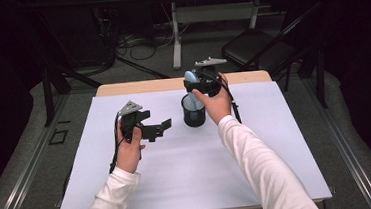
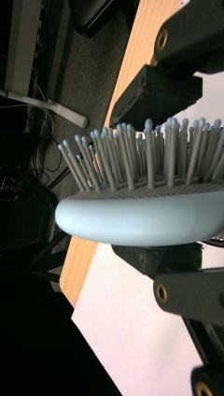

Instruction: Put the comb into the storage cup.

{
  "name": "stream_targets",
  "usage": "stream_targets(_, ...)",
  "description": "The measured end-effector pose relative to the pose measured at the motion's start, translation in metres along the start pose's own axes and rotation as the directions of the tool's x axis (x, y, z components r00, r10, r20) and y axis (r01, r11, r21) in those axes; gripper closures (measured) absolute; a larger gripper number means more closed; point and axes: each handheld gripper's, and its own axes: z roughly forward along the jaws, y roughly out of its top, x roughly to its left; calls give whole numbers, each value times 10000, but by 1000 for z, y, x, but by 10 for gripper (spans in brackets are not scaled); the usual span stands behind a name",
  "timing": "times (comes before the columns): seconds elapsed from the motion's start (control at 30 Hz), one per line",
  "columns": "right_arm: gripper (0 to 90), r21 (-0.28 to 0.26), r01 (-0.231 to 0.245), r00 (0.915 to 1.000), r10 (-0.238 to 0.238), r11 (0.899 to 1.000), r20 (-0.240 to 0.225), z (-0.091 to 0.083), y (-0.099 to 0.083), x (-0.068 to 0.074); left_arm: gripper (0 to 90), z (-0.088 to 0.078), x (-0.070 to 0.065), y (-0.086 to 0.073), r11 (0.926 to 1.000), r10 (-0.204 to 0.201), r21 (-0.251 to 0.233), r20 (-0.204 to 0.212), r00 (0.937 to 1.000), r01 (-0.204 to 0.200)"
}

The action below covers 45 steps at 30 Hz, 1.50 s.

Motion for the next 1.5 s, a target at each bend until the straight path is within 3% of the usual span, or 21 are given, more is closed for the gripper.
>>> stream_targets(0.23,245,-18,-2,9999,2,10000,108,1,0,0,46,0,0,0,10000,-11,10,-7,10000,11)
stream_targets(0.6,156,-84,14,9996,-12,10000,267,1,0,1,46,1,0,-1,10000,-10,70,34,10000,10)
stream_targets(0.8,143,-19,149,9991,-148,9999,406,0,0,3,46,0,0,0,10000,-4,22,30,10000,4)
stream_targets(0.97,129,-267,170,9989,-158,9995,447,-2,2,5,46,0,0,0,10000,9,27,43,10000,-9)
stream_targets(1.2,115,-296,93,9995,-84,9995,295,-3,2,5,46,0,0,0,10000,0,16,32,10000,0)
stream_targets(1.33,54,-300,-27,9998,33,9995,200,-4,3,6,46,0,0,0,10000,7,38,48,10000,-8)
stream_targets(1.5,38,-416,22,9997,-12,9991,261,-6,4,9,46,1,0,0,10000,15,51,56,10000,-16)
